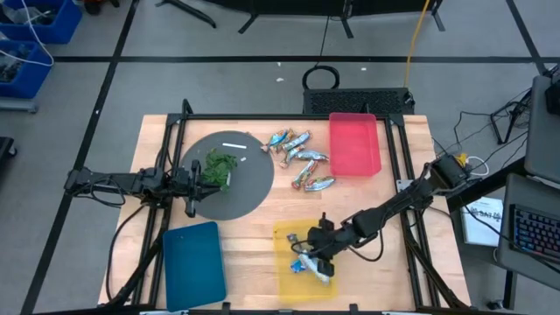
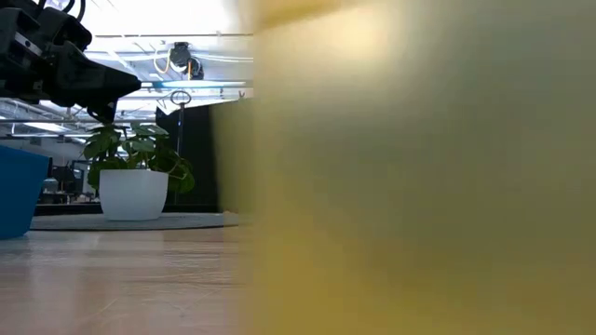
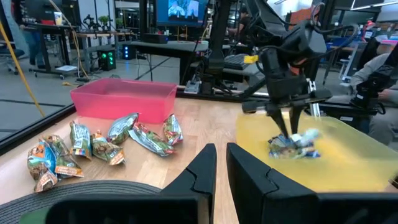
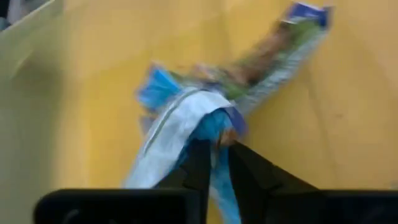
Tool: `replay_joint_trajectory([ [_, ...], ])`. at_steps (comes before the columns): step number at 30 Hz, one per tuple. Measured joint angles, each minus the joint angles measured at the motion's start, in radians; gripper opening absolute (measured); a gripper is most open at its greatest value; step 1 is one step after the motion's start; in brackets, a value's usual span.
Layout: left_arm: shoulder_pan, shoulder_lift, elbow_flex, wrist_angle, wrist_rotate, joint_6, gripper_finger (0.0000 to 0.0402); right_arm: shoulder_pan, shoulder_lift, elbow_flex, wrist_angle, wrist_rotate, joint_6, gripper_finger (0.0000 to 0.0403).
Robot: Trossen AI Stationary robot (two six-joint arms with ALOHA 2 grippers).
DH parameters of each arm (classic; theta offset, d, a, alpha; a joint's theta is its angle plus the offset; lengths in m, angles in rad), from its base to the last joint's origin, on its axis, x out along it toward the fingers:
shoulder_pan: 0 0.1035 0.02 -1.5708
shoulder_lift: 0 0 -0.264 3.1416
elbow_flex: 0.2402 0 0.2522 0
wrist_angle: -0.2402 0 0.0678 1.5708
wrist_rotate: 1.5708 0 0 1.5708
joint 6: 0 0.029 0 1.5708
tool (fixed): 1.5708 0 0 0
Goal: Pick and place Granola Bars by type
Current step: Put the green snack into the yellow bin, then adjust the yellow bin
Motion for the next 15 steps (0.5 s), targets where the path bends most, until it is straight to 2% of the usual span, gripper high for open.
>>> replay_joint_trajectory([
  [4,0.000,0.000,0.000,-0.001,0.000,-0.001,0.0047,0.005,-0.033,-0.003,-0.047,0.037,-0.010,0.0084],
  [7,0.000,0.000,0.000,-0.004,0.001,-0.001,0.0047,0.020,-0.071,-0.003,-0.047,0.108,-0.048,0.0084],
  [15,0.000,0.000,0.000,-0.004,0.000,0.002,0.0047,0.027,-0.143,0.000,-0.016,0.163,-0.149,0.0078],
])
